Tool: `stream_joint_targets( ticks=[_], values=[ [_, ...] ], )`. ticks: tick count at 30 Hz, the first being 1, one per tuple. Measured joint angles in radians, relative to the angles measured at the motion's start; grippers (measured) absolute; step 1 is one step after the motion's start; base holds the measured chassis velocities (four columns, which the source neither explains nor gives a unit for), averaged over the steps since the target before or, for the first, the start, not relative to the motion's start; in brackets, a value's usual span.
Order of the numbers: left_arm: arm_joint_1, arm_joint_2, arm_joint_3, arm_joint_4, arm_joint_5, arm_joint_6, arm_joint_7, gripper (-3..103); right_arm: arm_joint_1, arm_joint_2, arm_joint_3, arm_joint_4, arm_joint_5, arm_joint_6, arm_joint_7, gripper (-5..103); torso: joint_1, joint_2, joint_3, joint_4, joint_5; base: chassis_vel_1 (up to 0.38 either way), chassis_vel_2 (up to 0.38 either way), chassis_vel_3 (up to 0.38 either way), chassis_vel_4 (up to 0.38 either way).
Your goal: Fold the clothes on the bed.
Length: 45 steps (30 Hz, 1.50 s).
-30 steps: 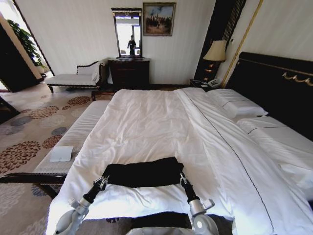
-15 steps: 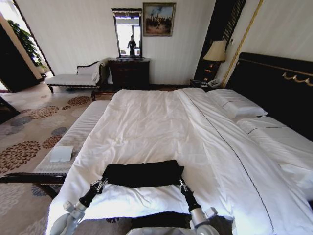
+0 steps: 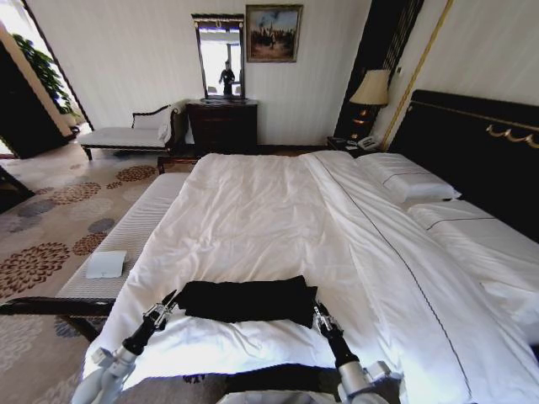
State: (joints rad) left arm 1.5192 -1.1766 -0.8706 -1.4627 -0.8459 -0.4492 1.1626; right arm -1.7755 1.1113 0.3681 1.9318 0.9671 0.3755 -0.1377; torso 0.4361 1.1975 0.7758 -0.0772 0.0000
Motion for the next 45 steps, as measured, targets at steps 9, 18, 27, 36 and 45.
stream_joint_targets(
  ticks=[9, 18, 27, 36, 45],
  values=[
    [-0.029, -0.045, 0.006, -0.059, 0.187, 0.029, -0.334, 68, 0.167, -0.006, -0.063, -0.104, -0.044, -0.048, 0.082, 77, 0.000, 0.000, 0.000, 0.0002, 0.0000, 0.000, 0.000, 0.000, 0.000],
    [-0.050, -0.154, 0.100, -0.262, 0.257, 0.253, -1.009, 100, 0.154, 0.013, -0.083, -0.033, 0.046, -0.159, 0.311, 100, 0.000, 0.000, 0.000, -0.0001, 0.0002, 0.000, 0.000, 0.000, 0.000],
    [-0.010, -0.146, 0.061, -0.301, 0.218, 0.303, -1.100, 100, 0.156, -0.041, -0.082, -0.007, 0.121, -0.285, 0.354, 100, 0.000, 0.000, 0.000, 0.0002, 0.0000, 0.000, 0.000, 0.000, 0.000],
    [0.005, -0.135, 0.049, -0.308, 0.217, 0.282, -1.107, 100, 0.152, -0.037, -0.103, -0.019, 0.106, -0.318, 0.348, 74, 0.000, 0.000, 0.000, 0.0001, -0.0001, 0.000, 0.000, 0.000, 0.000],
    [0.006, -0.141, 0.057, -0.299, 0.234, 0.268, -1.110, 100, 0.121, -0.055, -0.082, -0.002, 0.080, -0.320, 0.355, 47, 0.000, 0.000, 0.000, 0.0000, -0.0001, 0.000, 0.000, 0.000, 0.000]
  ],
)
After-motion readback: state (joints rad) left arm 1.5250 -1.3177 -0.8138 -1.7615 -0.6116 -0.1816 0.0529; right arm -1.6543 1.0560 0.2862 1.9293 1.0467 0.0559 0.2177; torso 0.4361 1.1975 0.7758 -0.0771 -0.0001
